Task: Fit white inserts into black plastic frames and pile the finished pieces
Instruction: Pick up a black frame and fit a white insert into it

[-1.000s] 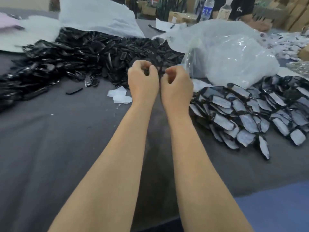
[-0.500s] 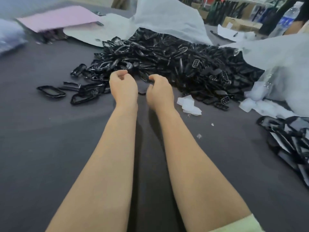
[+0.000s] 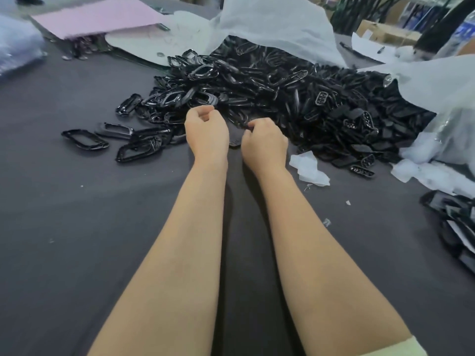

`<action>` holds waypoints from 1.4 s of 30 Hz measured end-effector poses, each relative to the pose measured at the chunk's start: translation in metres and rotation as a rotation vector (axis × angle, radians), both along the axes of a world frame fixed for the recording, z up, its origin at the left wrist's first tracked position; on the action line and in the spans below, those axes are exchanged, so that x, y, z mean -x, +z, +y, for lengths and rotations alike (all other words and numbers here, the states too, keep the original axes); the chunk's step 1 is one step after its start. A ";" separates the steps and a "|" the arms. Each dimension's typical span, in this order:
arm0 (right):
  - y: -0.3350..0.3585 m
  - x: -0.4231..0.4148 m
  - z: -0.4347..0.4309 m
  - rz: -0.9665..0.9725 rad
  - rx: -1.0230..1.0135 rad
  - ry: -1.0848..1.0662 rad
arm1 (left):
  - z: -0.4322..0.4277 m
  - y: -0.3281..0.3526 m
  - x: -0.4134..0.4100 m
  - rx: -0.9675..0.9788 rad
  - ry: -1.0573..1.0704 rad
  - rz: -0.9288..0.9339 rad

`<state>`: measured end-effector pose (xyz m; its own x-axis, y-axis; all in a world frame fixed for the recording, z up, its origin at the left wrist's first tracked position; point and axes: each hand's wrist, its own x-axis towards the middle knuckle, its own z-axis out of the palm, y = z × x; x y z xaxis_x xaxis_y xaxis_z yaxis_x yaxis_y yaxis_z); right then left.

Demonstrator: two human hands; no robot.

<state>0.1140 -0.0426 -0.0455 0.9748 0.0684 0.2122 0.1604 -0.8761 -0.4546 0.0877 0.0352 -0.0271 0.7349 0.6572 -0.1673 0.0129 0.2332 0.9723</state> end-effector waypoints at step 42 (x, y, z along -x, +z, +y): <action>0.015 0.017 -0.047 0.098 -0.019 -0.080 | -0.025 0.011 0.024 0.213 -0.038 -0.140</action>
<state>0.0972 -0.0891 -0.0304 0.9931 -0.0136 0.1162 0.0444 -0.8753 -0.4815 0.0637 0.0107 -0.0160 0.7845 0.5890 -0.1940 -0.1055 0.4350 0.8942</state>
